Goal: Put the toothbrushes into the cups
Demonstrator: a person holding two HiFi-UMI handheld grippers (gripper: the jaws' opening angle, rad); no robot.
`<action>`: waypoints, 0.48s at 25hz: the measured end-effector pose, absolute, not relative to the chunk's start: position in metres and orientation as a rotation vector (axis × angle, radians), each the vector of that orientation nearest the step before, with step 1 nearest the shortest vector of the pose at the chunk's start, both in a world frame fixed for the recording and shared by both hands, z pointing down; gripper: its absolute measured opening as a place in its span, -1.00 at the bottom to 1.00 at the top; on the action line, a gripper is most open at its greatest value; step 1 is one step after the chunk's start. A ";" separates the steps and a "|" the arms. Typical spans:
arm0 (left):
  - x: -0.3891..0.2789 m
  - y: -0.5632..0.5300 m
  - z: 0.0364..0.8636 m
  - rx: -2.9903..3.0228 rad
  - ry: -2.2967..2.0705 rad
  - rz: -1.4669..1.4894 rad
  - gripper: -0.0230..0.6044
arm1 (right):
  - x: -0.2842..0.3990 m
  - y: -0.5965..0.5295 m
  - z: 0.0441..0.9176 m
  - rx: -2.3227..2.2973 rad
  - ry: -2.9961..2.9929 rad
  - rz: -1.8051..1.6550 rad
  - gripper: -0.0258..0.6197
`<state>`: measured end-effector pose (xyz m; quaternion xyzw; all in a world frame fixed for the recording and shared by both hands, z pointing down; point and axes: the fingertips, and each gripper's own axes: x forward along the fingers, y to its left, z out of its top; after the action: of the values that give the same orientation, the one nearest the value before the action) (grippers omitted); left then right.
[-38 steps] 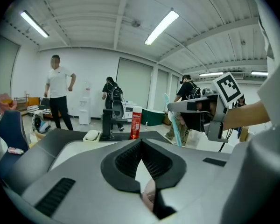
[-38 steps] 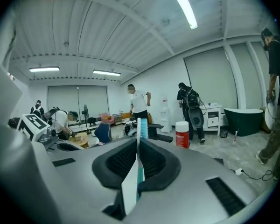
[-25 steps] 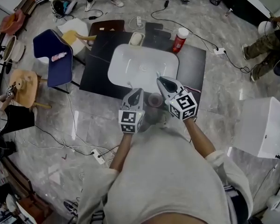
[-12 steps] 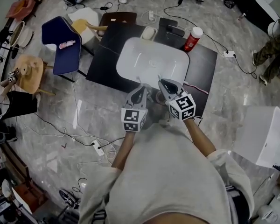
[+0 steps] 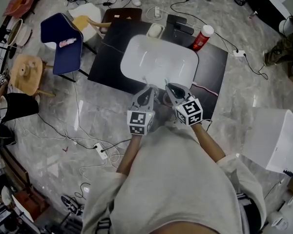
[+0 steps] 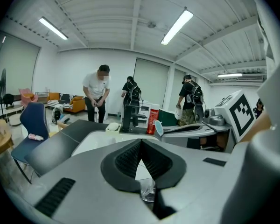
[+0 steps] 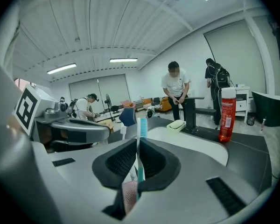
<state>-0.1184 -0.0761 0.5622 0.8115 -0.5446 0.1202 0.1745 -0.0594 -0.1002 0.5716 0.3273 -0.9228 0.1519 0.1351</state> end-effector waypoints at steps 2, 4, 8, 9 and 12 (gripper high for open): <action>-0.119 -0.076 0.564 2.296 -1.539 0.343 -0.84 | -0.060 -0.097 0.576 0.940 -2.657 0.444 -0.81; -0.120 -0.077 0.564 2.296 -1.537 0.342 -0.84 | -0.062 -0.092 0.578 0.926 -2.642 0.435 -0.81; -0.119 -0.082 0.564 2.306 -1.527 0.341 -0.84 | -0.068 -0.084 0.576 0.882 -2.623 0.367 -0.81; -0.119 -0.083 0.564 2.307 -1.524 0.342 -0.84 | -0.068 -0.083 0.578 0.880 -2.614 0.363 -0.81; -0.118 -0.085 0.564 2.314 -1.517 0.339 -0.84 | -0.065 -0.082 0.584 0.898 -2.594 0.388 -0.80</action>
<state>-0.1178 -0.0848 0.5635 0.8172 -0.5357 0.1196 0.1761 -0.0652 -0.0823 0.5843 0.3183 -0.9198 0.1374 0.1837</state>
